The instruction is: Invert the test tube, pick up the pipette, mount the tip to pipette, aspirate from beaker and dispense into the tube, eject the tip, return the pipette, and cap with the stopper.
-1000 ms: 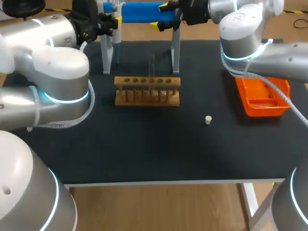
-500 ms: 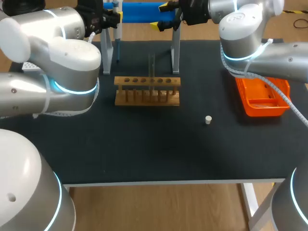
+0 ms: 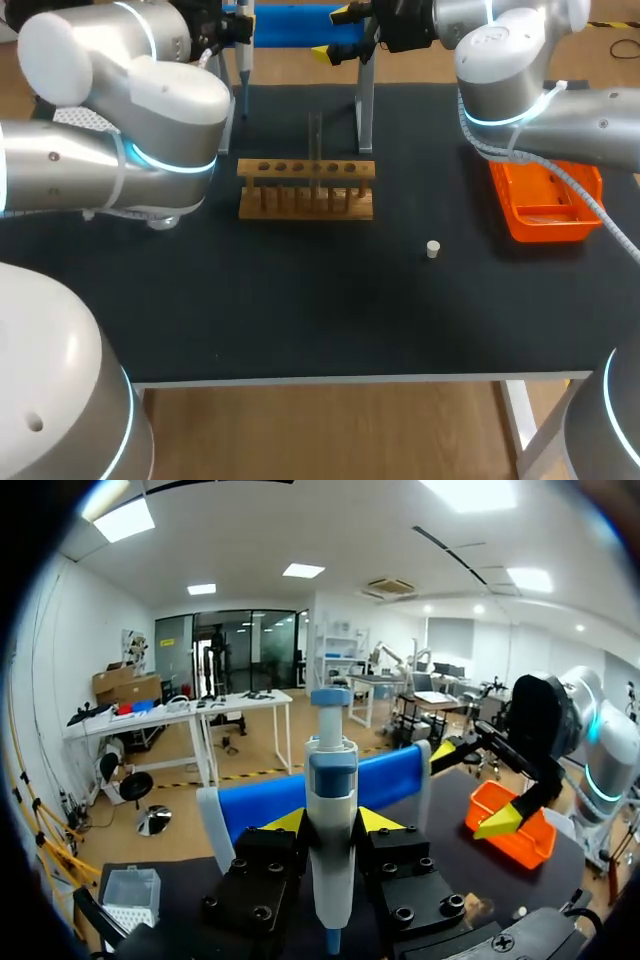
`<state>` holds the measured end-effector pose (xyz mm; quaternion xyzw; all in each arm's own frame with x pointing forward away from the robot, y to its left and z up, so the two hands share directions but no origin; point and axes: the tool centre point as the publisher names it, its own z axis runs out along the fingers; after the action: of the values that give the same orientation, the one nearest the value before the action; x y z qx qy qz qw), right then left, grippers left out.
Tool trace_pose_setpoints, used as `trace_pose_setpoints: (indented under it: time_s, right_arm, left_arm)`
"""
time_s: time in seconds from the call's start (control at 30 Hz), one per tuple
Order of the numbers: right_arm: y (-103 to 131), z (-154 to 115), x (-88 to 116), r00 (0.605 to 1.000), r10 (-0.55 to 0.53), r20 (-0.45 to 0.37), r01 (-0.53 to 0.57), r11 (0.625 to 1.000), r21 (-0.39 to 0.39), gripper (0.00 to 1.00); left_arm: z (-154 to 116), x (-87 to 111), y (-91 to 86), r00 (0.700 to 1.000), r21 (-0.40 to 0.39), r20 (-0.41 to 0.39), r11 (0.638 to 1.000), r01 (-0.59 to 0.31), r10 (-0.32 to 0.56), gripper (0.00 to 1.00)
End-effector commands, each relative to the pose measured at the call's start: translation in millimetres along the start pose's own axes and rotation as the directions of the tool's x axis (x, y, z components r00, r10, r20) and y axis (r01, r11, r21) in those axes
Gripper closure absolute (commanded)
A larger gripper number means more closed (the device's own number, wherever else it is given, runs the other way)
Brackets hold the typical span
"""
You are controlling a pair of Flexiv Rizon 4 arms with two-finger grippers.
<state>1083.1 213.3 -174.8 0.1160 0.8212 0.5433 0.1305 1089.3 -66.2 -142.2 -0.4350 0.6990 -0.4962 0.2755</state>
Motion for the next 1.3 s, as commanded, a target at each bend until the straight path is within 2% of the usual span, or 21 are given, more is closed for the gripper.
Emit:
trace_pose_setpoints:
  time_s: [0.03,0.77,1.3]
  right_arm:
    - [0.3,-0.4,-0.7,1.000,0.000,-0.002,0.000,1.000,0.003,0.00]
    - [0.3,-0.4,-0.7,1.000,0.000,-0.002,0.000,1.000,0.003,0.00]
    - [0.3,-0.4,-0.7,1.000,0.000,-0.002,0.000,1.000,0.003,0.00]
  left_arm:
    - [10.2,-0.9,-7.6,1.000,-0.034,0.015,0.999,-0.001,0.001,1.00]
    - [39.0,-29.8,-5.6,0.994,-0.117,0.106,0.993,0.034,-0.022,1.00]
    - [56.7,-42.1,-4.4,0.988,-0.176,0.154,0.983,0.060,-0.032,1.00]
